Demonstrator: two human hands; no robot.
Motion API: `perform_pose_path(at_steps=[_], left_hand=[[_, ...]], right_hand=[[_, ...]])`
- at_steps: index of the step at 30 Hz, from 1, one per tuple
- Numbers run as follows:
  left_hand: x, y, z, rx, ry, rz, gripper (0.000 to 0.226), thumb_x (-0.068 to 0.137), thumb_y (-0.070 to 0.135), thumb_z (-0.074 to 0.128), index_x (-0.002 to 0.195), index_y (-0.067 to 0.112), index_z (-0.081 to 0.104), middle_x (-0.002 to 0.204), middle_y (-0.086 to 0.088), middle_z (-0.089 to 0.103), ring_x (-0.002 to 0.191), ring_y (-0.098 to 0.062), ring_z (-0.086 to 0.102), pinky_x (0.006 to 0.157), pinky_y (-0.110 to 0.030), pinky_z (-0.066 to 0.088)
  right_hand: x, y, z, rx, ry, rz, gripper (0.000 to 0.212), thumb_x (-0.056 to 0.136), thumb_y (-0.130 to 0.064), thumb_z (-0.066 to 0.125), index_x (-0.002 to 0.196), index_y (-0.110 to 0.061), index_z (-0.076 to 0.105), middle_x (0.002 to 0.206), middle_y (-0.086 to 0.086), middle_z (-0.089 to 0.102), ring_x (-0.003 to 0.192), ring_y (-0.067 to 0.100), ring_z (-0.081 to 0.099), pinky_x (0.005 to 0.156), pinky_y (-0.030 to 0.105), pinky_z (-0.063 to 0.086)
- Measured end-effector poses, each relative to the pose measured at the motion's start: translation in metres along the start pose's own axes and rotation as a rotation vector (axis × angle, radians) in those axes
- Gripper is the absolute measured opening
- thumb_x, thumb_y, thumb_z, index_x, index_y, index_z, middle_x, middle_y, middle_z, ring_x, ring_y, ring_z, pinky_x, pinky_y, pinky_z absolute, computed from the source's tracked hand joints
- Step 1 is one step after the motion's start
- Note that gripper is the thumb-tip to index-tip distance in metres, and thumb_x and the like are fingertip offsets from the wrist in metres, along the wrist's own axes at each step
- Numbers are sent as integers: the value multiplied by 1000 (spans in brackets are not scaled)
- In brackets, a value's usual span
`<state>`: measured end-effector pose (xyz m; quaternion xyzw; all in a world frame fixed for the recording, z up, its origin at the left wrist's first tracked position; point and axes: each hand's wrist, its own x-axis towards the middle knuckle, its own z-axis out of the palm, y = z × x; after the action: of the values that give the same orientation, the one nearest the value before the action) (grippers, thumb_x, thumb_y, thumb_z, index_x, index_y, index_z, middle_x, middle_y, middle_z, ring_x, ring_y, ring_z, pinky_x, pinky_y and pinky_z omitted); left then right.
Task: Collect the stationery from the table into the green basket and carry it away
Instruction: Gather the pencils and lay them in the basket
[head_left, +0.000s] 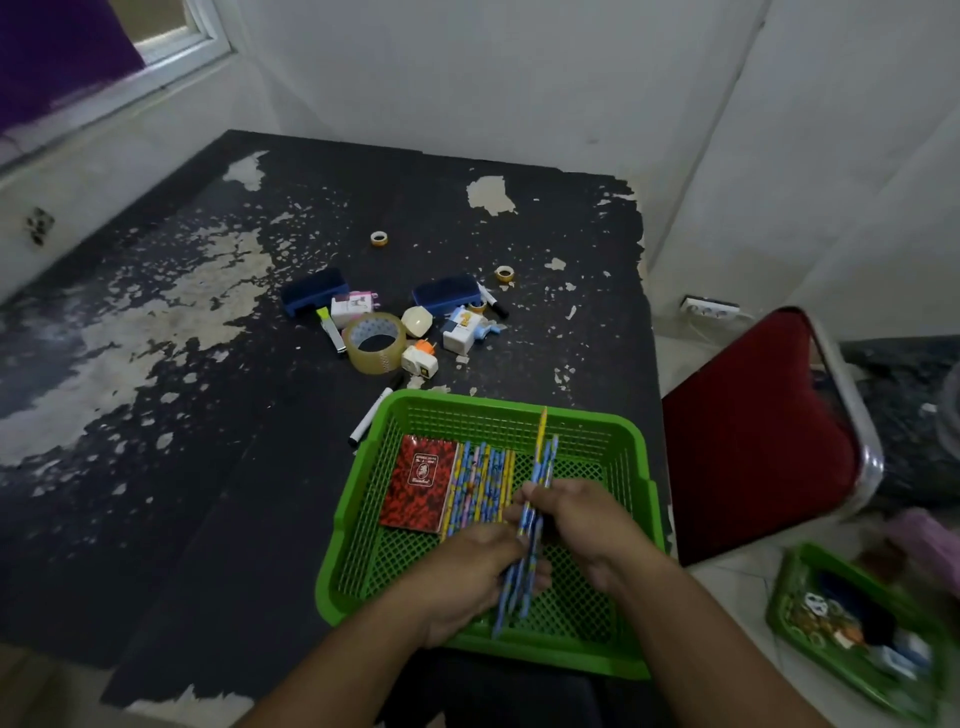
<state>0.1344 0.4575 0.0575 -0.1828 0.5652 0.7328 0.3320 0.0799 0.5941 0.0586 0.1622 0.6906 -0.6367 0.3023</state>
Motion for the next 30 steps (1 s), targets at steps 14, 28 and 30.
perform_pose_path(at_steps=[14,28,30], left_hand=[[25,-24,-29,766,356,230,12,94,9,60,102,16,65,85,-1,68,71,-12,62,63,-24,50],[18,-35,-36,1609,142,198,64,102,41,44,156,15,23,167,-5,7,152,-22,14,120,-42,28],[18,-33,-34,1615,146,191,63,102,39,44,156,17,23,166,-8,10,151,-25,17,118,-43,31]], right_hand=[[53,39,12,-324,232,72,20,92,-22,46,94,-7,59,99,21,68,88,37,67,80,51,57],[50,44,10,-517,362,19,15,93,-13,54,81,-8,61,78,8,61,73,26,62,58,28,45],[47,46,4,-586,376,29,15,91,-9,54,78,-7,61,73,8,58,65,22,55,50,25,35]])
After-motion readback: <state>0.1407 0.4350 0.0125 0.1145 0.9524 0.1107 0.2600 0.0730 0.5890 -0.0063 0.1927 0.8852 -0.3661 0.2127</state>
